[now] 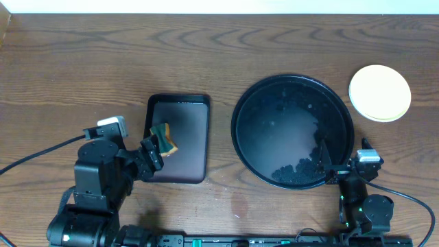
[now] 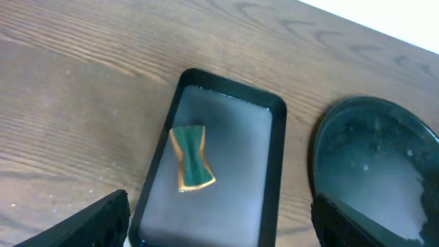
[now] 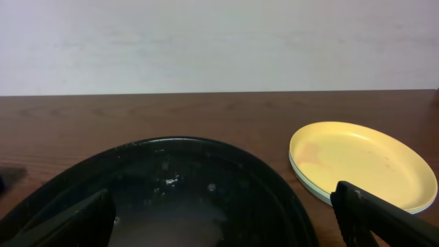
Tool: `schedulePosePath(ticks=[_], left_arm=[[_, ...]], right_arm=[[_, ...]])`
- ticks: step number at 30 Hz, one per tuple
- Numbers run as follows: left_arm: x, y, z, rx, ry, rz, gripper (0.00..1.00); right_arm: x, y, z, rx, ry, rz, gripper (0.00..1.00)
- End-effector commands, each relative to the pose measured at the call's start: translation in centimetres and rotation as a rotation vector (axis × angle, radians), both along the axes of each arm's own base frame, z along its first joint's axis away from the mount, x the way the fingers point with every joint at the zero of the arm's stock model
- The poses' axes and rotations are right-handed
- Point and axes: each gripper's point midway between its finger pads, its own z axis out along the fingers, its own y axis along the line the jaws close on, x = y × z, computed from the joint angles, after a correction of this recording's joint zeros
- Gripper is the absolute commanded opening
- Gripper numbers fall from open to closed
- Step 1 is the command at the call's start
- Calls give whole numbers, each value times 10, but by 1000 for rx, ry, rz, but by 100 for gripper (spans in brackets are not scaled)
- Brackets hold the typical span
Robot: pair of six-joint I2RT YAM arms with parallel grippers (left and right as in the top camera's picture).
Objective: Clean dirty plates on tray and stack at the side
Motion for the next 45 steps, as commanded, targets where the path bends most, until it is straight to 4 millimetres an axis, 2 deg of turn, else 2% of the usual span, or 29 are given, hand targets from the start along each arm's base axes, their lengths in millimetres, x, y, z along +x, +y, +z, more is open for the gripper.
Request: schedulePosePath(ticks=[1, 7, 10, 12, 18, 24, 31, 34, 37, 40, 45], left_arm=[[-1, 7, -1, 65, 1, -4, 85], [-16, 15, -25, 190, -25, -86, 85], [-20, 16, -28, 235, -153, -133, 85], [-12, 12, -28, 298, -274, -184, 85], [12, 13, -37, 366, -463, -177, 85], [26, 14, -58, 376, -593, -146, 85], [29, 34, -81, 278, -631, 30, 85], [27, 44, -79, 253, -636, 105, 85], [25, 46, -80, 259, -631, 117, 85], [23, 46, -104, 264, -533, 100, 85], [23, 44, -103, 261, -538, 92, 85]], right_arm=[[0, -3, -1, -16, 0, -18, 99], [0, -4, -1, -16, 0, -18, 99], [0, -3, -1, -16, 0, -18, 99], [0, -3, 0, -16, -1, -18, 99], [0, -3, -1, -16, 0, -18, 99], [0, -3, 0, -16, -1, -18, 99], [0, -3, -1, -16, 0, -18, 99], [0, -3, -1, -16, 0, -18, 99], [0, -3, -1, -16, 0, -18, 99], [0, -3, -1, -16, 1, -18, 99], [0, -3, -1, -16, 0, -18, 99]])
